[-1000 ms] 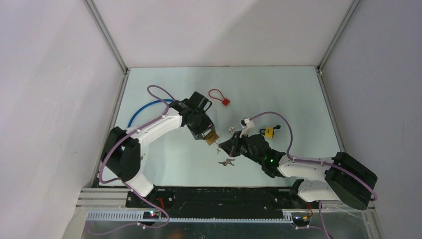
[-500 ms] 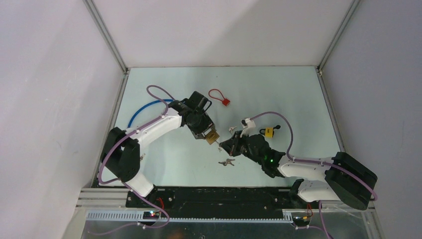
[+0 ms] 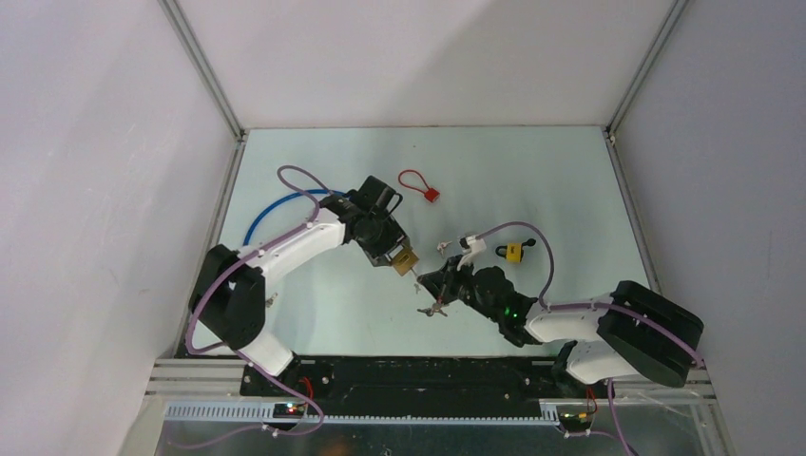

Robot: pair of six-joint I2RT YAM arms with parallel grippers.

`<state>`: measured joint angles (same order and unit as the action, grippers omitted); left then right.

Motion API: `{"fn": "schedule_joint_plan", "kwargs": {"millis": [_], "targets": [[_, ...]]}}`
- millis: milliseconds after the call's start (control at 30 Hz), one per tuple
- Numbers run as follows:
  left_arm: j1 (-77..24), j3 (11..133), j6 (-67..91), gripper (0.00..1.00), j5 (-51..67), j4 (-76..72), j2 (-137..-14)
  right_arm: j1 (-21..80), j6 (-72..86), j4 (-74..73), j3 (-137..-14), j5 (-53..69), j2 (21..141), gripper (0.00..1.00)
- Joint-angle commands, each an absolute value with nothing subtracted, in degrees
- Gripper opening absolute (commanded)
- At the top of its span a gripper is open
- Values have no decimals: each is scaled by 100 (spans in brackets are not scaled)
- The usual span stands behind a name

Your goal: Unlock with the key

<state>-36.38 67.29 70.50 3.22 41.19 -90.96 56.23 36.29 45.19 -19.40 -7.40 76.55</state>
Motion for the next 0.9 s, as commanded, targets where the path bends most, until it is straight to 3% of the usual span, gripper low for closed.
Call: {"fn": "schedule_joint_plan", "kwargs": {"millis": [0, 233, 367, 633, 867], "targets": [[-3768, 6772, 7409, 0, 1179, 3769, -8550, 5666, 3371, 6042, -1817, -999, 7880, 0], [-3767, 6724, 7368, 0, 1351, 3585, -8390, 5633, 3177, 6854, -1510, -967, 7734, 0], [-3768, 6708, 7087, 0, 1327, 3554, -8297, 5313, 3438, 6711, -1481, -296, 7296, 0], [-3768, 6517, 6637, 0, 1214, 3539, -7983, 4771, 3546, 5406, -1780, 474, 6448, 0], [-3807, 6425, 6801, 0, 1058, 3447, -7802, 4982, 3459, 4552, -2067, 52, 6149, 0]]}}
